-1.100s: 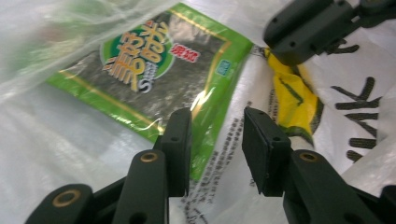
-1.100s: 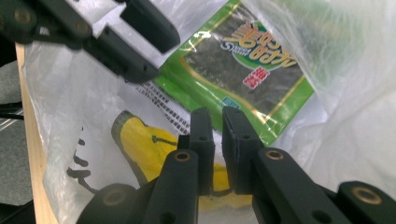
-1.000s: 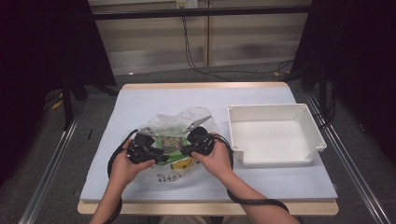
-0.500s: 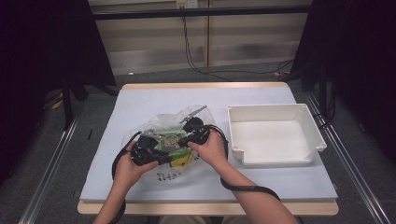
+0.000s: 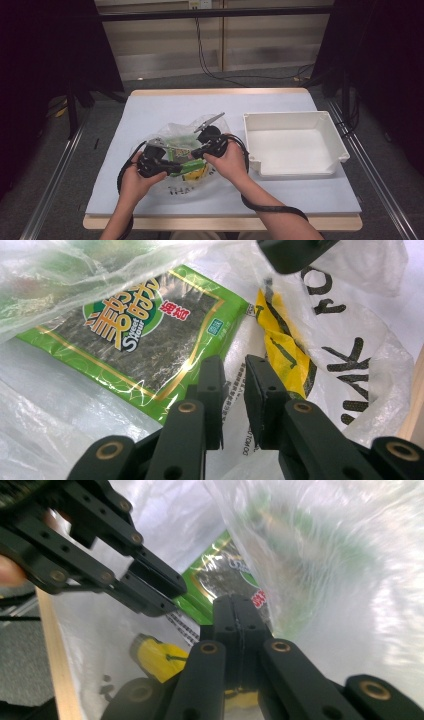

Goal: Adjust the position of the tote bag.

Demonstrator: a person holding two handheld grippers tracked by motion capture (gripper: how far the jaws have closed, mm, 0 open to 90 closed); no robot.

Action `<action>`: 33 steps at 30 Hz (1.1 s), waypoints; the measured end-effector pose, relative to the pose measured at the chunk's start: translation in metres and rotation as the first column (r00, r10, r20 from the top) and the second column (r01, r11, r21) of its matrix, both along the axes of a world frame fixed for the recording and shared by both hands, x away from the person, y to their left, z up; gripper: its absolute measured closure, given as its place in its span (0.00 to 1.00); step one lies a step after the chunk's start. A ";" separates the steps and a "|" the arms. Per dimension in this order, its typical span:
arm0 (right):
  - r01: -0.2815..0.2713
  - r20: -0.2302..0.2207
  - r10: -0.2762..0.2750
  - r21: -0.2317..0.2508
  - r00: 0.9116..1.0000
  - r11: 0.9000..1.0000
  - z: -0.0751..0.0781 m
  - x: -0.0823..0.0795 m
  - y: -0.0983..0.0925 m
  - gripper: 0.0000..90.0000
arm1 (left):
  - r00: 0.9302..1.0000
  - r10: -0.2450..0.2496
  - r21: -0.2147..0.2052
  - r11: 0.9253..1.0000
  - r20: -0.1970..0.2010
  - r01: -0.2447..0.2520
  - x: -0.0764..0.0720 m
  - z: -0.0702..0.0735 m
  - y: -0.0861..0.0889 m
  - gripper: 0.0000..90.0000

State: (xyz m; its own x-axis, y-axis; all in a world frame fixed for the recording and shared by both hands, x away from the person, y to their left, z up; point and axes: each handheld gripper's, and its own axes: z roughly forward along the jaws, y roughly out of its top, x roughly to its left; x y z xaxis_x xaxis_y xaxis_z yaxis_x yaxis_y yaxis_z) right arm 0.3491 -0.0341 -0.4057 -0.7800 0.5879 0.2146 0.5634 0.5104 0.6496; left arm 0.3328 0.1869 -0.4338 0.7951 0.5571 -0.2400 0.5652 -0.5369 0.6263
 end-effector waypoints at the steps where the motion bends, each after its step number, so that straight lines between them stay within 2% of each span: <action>1: 0.000 -0.001 0.000 0.006 1.000 1.000 0.001 0.000 0.000 1.00 | 1.000 0.004 0.003 1.000 0.001 -0.004 0.000 0.000 0.000 0.87; 6: 0.007 0.000 -0.008 0.013 1.000 1.000 0.001 0.006 0.003 1.00 | 1.000 -0.007 0.006 1.000 -0.003 0.007 0.001 -0.001 -0.002 0.88; 8: 0.018 -0.014 -0.019 -0.020 1.000 1.000 -0.003 0.011 0.007 1.00 | 1.000 -0.001 0.006 1.000 -0.004 0.001 0.001 -0.002 -0.002 0.88; 11: 0.031 -0.035 -0.032 -0.022 0.999 0.999 -0.014 0.020 0.011 1.00 | 1.000 -0.001 0.009 1.000 -0.007 0.001 0.003 -0.003 0.000 0.89; 16: 0.090 -0.037 -0.090 -0.001 0.995 0.996 -0.023 0.037 0.012 1.00 | 1.000 0.003 0.018 1.000 -0.014 -0.003 0.004 -0.009 0.003 0.93; 18: 0.100 -0.031 -0.100 -0.015 0.994 0.995 -0.025 0.044 0.011 1.00 | 1.000 0.000 0.025 1.000 -0.022 0.001 0.005 -0.012 0.004 0.93; 19: 0.114 -0.042 -0.114 -0.021 0.993 0.993 -0.025 0.047 0.011 1.00 | 1.000 0.004 0.025 1.000 -0.021 -0.004 0.005 -0.013 0.004 0.93; 24: 0.139 -0.052 -0.140 -0.025 0.989 0.990 -0.031 0.060 0.008 1.00 | 1.000 0.014 0.034 0.999 -0.027 -0.013 0.006 -0.016 0.008 0.95; 27: 0.151 -0.046 -0.153 -0.037 0.987 0.988 -0.035 0.064 0.010 1.00 | 0.999 0.020 0.035 0.999 -0.029 -0.019 0.007 -0.017 0.010 0.95; 33: 0.187 -0.031 -0.188 -0.027 0.982 0.982 -0.039 0.075 0.009 1.00 | 0.999 0.020 0.035 0.999 -0.035 -0.019 0.006 -0.016 0.012 0.97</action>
